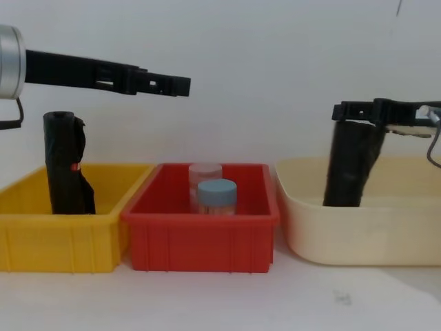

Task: Pick up the garbage bag with the one hand and transfer it to the other hand.

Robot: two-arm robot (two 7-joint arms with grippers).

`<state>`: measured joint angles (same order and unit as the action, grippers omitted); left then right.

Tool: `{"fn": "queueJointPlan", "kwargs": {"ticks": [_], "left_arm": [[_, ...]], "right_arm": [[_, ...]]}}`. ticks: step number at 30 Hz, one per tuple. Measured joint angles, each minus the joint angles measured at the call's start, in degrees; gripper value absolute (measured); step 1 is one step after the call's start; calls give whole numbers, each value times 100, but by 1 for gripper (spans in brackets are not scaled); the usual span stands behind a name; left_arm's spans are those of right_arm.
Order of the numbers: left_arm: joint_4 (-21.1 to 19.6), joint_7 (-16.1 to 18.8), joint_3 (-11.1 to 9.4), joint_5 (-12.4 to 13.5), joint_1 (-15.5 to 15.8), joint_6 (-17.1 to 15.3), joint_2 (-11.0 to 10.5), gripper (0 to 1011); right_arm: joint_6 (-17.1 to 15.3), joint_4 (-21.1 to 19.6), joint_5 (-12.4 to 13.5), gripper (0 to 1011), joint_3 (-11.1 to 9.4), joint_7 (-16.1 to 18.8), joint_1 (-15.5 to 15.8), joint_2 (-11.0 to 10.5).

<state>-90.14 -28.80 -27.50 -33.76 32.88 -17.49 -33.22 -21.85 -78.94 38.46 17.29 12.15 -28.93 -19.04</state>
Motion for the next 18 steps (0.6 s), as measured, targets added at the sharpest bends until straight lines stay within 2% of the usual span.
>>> {"fn": "queueJointPlan", "kwargs": {"ticks": [4, 18], "left_arm": [[-4, 89, 7, 23, -22, -43, -13, 1001], [-12, 225, 20, 58, -53, -106, -32, 1001]], "right_arm": [[-17, 7, 52, 1001, -52, -62, -1, 19], [178, -146, 10, 1001, -115, -224, -38, -25]]}}
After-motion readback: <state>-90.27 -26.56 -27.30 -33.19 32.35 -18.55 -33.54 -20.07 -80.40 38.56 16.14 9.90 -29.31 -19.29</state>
